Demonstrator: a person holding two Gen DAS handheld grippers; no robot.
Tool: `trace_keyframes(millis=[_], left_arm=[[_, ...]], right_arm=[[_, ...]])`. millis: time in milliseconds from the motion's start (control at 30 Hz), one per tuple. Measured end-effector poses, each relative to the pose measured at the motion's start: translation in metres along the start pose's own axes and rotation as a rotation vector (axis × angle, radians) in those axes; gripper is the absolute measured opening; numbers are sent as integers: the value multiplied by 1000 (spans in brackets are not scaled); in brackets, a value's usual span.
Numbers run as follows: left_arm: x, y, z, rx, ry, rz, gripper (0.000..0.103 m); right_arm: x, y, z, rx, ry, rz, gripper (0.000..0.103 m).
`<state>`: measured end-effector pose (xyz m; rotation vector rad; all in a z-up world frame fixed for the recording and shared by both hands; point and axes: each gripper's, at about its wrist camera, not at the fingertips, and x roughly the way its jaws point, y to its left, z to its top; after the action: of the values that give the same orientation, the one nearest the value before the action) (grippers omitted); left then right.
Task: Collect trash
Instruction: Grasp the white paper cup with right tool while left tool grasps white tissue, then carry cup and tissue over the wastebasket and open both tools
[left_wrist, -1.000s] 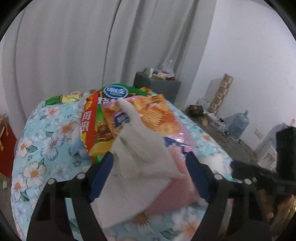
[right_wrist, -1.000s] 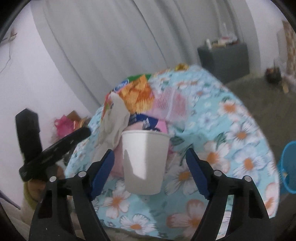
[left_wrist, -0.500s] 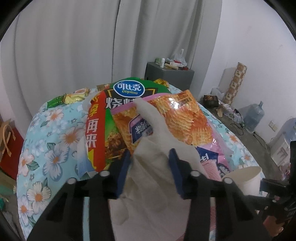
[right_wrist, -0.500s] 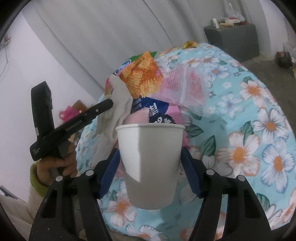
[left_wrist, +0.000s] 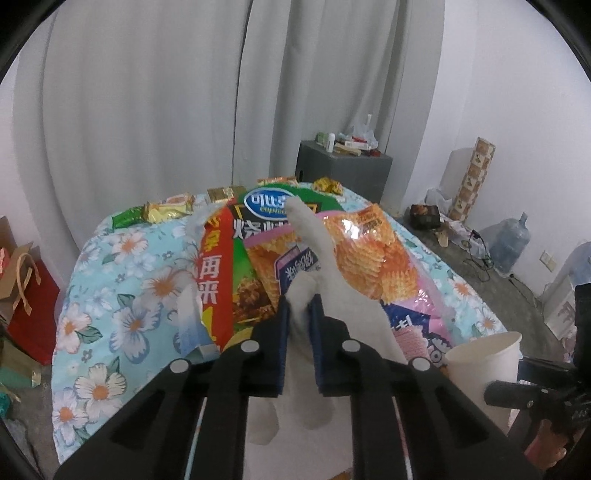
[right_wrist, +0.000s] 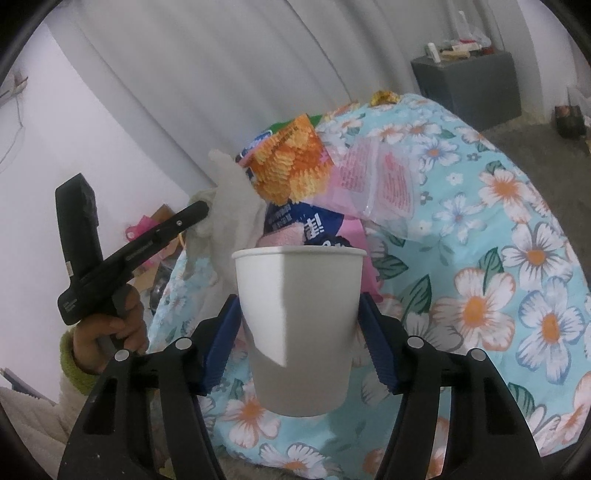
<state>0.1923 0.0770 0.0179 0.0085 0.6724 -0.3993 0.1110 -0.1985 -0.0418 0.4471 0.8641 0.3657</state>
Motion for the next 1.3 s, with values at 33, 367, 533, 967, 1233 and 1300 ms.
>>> trace_keyframes(millis=[33,367,533,967,1233,1300], left_arm=[[-4,-1,1,0,-8,0,11],[-48,-7,14,7,-114,-15,10],[-71,-15,25,25,-173,-37,10],[-96,-61,42,85,-228,-139,10],[-76,-119,50,151,-170,-251,10],[-66,-140,53,171,-143,-287,10]], right_arm=[[-1,-1,0,-1,-4,0,60],[-19,4,3,-19,-59,0,60],[-29,6,5,-26,-90,6,60],[-67,-6,7,-7,-189,7,60],[-108,-43,3,60,-282,-49,60],[-122,-59,-1,89,-310,-78,60]])
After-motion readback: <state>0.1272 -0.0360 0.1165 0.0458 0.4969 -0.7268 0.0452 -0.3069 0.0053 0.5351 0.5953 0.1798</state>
